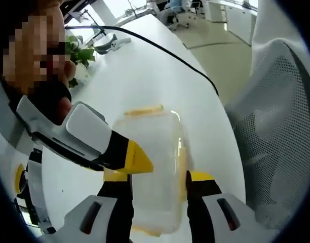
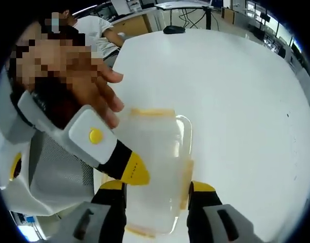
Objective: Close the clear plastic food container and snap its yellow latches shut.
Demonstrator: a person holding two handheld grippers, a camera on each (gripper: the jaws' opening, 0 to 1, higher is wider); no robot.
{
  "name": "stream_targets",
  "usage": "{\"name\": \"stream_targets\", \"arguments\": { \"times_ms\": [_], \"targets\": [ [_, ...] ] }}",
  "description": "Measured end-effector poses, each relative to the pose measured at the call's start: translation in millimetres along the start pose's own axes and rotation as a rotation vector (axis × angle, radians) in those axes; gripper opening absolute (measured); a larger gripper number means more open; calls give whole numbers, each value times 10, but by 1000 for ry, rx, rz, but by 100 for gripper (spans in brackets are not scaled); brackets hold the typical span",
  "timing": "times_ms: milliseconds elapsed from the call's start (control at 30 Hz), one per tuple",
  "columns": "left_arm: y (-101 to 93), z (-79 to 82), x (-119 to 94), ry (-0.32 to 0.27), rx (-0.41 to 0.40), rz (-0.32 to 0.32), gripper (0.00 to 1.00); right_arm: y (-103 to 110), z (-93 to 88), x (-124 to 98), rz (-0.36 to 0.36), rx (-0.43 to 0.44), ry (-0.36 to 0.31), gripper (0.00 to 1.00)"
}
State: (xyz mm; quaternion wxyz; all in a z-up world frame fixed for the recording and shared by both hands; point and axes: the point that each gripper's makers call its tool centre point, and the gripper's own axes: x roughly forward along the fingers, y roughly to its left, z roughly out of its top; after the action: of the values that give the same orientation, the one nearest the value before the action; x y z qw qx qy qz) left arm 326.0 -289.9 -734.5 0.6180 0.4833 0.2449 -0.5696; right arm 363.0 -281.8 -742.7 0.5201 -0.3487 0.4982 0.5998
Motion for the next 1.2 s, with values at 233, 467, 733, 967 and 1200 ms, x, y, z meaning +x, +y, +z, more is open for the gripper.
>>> {"name": "stream_targets", "arguments": {
  "times_ms": [233, 467, 733, 967, 1200],
  "targets": [
    [-41, 13, 4, -1, -17, -2, 39, -2, 5, 2, 13, -7, -2, 46],
    [-32, 16, 6, -23, 7, 0, 40, 2, -10, -39, -4, 35, -32, 47],
    [-66, 99, -112, -79, 33, -36, 31, 47, -52, -195, -46, 48, -155, 50],
    [92, 93, -200, -143, -125, -64, 41, 182, -103, -277, -63, 27, -227, 59],
    [220, 72, -287, -207, -242, -94, 46, 253, -70, -344, -98, 18, -300, 62]
  ]
}}
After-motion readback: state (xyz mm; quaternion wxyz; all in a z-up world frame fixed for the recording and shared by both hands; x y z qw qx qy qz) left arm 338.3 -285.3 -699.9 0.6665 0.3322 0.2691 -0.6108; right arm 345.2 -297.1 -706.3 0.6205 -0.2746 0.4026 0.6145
